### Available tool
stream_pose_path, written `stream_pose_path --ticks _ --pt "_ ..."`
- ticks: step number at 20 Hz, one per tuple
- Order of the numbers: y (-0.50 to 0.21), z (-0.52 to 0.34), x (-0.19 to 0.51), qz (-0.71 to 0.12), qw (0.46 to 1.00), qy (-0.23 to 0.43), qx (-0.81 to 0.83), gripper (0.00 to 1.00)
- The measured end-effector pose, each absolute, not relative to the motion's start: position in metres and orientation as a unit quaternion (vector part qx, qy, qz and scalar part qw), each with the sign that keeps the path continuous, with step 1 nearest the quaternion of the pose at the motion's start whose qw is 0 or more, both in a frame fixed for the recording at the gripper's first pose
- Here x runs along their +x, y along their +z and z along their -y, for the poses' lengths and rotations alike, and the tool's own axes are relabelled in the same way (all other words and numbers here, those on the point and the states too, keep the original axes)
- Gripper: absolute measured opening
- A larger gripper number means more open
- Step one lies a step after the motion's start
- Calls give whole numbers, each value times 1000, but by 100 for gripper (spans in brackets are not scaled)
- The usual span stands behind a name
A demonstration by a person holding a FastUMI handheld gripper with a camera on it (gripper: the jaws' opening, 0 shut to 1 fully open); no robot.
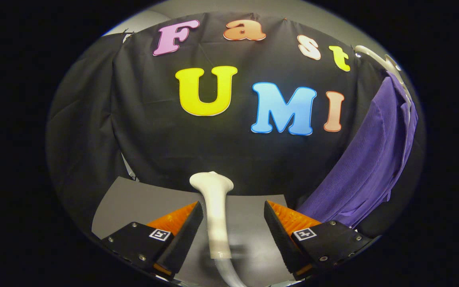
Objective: Iron the clothes twice with a garment steamer, once on the left side and once on the right side.
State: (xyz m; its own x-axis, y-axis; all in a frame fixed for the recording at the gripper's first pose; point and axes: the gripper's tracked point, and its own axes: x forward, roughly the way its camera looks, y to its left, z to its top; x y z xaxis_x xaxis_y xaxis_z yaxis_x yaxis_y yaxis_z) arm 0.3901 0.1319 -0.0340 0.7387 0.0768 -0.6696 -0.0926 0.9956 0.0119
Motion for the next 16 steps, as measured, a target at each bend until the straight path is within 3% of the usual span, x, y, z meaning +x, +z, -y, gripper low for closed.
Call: stream_pose_path --ticks 5,9,16 --pt "-81 -141 393 -415 908 49 22 95" --pt "-99 -149 389 -443 894 58 31 90" --pt "-122 -150 382 -478 875 60 37 67"
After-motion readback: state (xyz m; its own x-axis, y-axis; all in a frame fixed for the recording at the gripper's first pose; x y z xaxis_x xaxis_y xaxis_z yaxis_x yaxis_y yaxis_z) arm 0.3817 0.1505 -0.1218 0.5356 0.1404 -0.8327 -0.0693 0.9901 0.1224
